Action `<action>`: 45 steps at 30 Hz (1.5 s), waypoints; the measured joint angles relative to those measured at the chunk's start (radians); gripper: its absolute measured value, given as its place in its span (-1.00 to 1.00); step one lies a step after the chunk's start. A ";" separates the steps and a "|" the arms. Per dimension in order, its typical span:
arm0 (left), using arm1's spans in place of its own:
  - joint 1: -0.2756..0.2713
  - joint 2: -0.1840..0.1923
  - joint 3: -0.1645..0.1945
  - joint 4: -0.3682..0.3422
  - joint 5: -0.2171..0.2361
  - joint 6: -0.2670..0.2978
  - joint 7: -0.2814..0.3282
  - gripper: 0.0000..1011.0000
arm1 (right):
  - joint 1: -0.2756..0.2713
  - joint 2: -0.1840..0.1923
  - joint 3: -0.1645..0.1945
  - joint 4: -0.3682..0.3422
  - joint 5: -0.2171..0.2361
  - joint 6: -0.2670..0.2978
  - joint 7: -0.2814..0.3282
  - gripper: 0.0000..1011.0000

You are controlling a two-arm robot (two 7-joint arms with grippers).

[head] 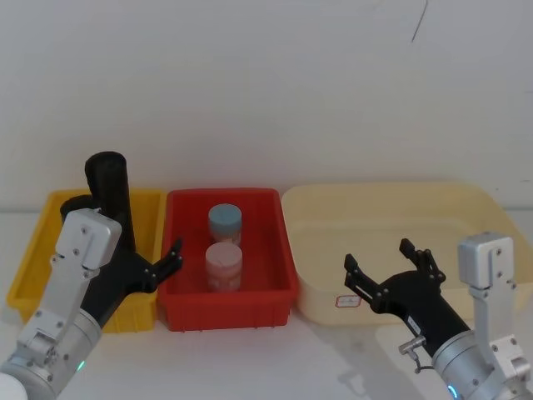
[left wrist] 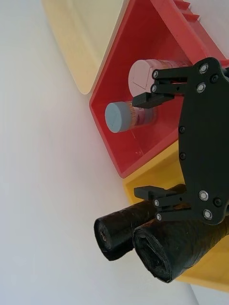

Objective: Pick up the garbage bag with the one hand and transfer it to the other hand.

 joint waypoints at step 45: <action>0.055 0.011 -0.017 -0.055 0.019 0.020 0.035 0.98 | 0.000 0.000 0.000 0.000 0.000 0.000 0.000 0.98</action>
